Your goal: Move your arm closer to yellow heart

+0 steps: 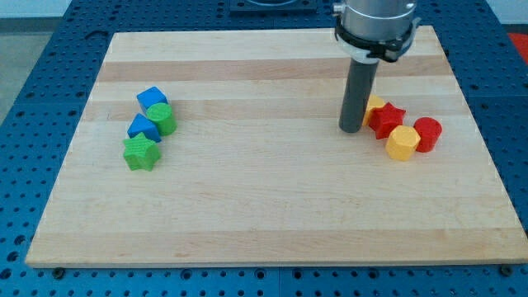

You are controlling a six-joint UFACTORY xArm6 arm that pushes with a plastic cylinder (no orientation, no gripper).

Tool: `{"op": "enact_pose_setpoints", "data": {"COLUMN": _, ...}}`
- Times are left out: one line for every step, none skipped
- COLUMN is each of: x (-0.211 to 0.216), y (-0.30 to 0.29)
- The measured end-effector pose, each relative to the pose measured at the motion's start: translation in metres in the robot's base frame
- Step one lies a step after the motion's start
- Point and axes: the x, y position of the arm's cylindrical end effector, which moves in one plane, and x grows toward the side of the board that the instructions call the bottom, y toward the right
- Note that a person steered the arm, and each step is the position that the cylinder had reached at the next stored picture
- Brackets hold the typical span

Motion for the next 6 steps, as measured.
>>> {"op": "enact_pose_setpoints", "data": {"x": 0.012, "y": 0.026}}
{"op": "enact_pose_setpoints", "data": {"x": 0.012, "y": 0.026}}
{"op": "enact_pose_setpoints", "data": {"x": 0.012, "y": 0.02}}
{"op": "enact_pose_setpoints", "data": {"x": 0.012, "y": -0.027}}
{"op": "enact_pose_setpoints", "data": {"x": -0.017, "y": -0.051}}
{"op": "enact_pose_setpoints", "data": {"x": -0.051, "y": -0.05}}
